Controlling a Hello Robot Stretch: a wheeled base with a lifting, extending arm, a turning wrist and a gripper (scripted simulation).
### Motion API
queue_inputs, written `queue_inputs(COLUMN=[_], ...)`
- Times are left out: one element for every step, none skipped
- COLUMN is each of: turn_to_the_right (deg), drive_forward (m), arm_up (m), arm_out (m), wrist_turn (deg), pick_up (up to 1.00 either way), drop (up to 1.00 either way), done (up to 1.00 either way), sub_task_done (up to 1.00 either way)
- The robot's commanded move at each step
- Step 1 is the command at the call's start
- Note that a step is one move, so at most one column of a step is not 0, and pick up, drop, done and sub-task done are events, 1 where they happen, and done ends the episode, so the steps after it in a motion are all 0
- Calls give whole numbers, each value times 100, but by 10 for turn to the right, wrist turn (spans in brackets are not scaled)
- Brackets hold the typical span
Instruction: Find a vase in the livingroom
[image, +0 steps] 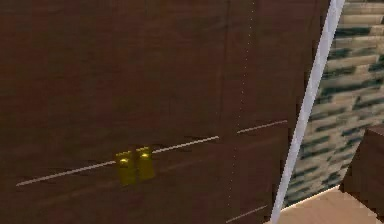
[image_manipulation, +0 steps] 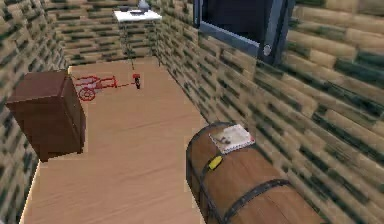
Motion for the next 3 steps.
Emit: queue_inputs(turn_to_the_right=[450,150,0], drive_forward=[0,0,100], arm_up=[0,0,0], arm_out=[0,0,0], wrist_turn=[0,0,0], pick_up=[0,0,0], drop=[0,0,0], done=[0,0,0], sub_task_done=[0,0,0])
